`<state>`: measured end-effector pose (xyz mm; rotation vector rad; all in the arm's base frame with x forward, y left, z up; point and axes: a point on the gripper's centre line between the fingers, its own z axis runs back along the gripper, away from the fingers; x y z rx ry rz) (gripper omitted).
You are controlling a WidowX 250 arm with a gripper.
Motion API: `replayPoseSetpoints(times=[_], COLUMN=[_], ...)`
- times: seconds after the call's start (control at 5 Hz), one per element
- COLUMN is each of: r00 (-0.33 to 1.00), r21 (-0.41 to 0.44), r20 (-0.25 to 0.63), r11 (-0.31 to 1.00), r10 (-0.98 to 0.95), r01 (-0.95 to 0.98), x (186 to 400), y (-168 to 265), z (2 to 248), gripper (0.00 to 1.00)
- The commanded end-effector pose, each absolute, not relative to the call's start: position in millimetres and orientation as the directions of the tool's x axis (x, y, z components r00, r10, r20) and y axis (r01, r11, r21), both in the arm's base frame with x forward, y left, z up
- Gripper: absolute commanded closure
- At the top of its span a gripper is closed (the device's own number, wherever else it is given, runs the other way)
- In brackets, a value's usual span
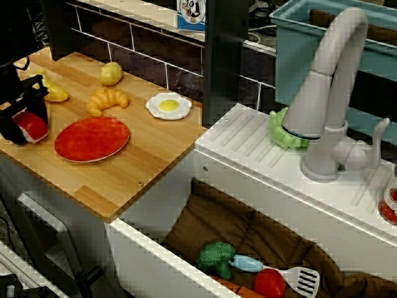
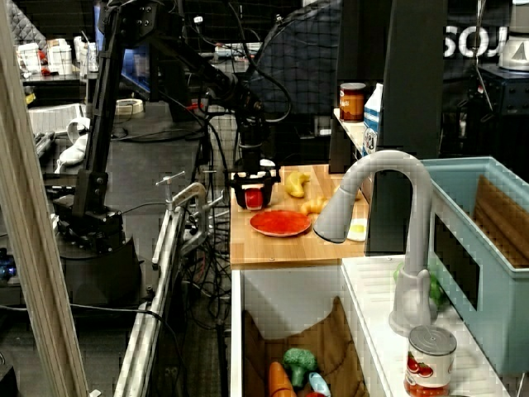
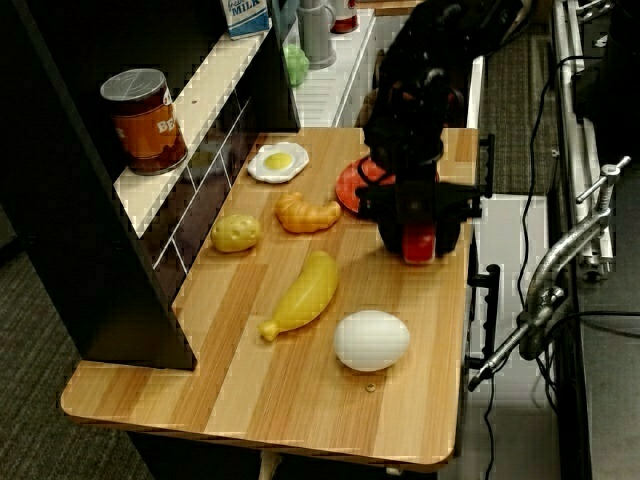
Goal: Put sushi on plate
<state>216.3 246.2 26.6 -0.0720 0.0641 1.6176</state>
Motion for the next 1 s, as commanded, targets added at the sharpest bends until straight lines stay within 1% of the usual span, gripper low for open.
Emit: replayPoseSetpoints(times=[0.0, 0.2, 0.4, 0.6, 0.8], r00=[-0.06, -0.1, -0.088, -0.074, -0.072], r21=[-0.061, -0.051, -0.06, -0.068, -0.089], r20=[-0.132, -0.174, -0.177, -0.169, -0.175], r11=[-0.068, -0.11, -0.1, -0.086, -0.089], r10=[0.989, 0.98, 0.98, 0.983, 0.982], r01=[-0.996, -0.993, -0.993, -0.994, -0.992], x=[229, 234, 226, 219, 212], y=[233, 225, 204, 183, 170], z=[112, 119, 111, 96, 89], gripper=[1.0, 1.0, 1.0, 1.0, 1.0])
